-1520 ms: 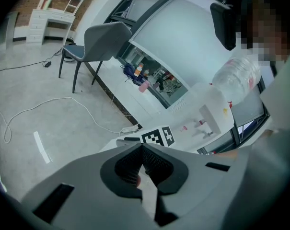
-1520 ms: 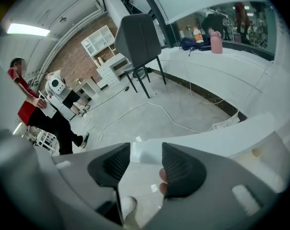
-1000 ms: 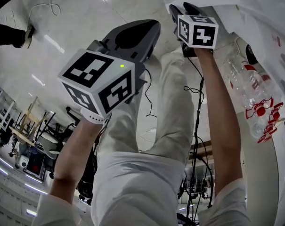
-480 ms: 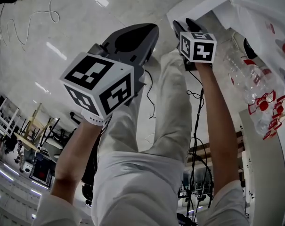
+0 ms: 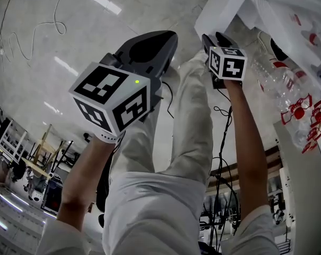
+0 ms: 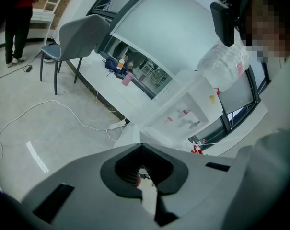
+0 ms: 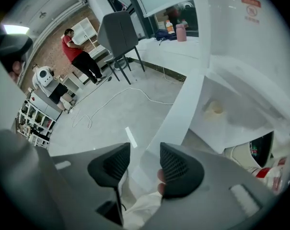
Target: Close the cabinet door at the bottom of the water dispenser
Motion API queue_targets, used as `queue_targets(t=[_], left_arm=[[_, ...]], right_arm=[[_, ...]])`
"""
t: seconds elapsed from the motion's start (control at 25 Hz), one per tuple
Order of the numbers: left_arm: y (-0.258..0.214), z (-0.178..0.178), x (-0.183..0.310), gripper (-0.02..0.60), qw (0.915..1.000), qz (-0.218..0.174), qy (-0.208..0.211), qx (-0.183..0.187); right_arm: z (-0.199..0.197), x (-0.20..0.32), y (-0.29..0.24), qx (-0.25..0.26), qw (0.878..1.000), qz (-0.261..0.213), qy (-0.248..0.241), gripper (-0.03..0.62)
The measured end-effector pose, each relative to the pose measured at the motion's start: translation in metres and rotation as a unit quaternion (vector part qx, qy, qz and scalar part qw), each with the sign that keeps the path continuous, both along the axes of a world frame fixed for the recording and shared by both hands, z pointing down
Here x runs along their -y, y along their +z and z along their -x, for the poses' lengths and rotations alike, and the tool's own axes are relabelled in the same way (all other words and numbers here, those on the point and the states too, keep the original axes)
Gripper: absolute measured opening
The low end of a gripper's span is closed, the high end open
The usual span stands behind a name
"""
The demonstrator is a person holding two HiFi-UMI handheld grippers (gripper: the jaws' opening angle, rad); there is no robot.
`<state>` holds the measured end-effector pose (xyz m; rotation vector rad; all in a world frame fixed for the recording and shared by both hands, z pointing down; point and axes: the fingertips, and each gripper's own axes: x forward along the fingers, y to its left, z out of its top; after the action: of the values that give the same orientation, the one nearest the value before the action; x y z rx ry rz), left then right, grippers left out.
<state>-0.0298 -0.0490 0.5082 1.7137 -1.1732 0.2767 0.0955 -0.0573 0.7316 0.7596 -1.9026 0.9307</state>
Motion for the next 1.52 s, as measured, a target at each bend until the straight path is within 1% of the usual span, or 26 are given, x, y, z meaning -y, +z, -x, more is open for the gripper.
queue_targets(t=[0.44, 0.88, 1.04, 1.36, 1.52], left_arm=[[-0.004, -0.023, 0.007, 0.0, 0.9996, -0.001, 0.027, 0.001], [-0.006, -0.043, 0.017, 0.0, 0.999, -0.002, 0.044, -0.002], [-0.004, -0.046, 0.021, 0.0, 0.9987, -0.002, 0.05, -0.003], [-0.002, -0.048, 0.027, 0.0, 0.9986, 0.0, 0.053, 0.0], [-0.001, -0.048, 0.029, 0.0, 0.9985, 0.0, 0.055, 0.0]], right_arm=[[-0.05, 0.004, 0.001, -0.028, 0.999, -0.006, 0.024, 0.203], [-0.107, 0.026, 0.004, -0.07, 0.996, -0.022, 0.06, 0.204], [-0.127, 0.037, 0.004, -0.084, 0.993, -0.028, 0.074, 0.204], [-0.158, 0.059, 0.006, -0.117, 0.989, -0.046, 0.081, 0.203], [-0.167, 0.071, 0.007, -0.126, 0.987, -0.054, 0.083, 0.204]])
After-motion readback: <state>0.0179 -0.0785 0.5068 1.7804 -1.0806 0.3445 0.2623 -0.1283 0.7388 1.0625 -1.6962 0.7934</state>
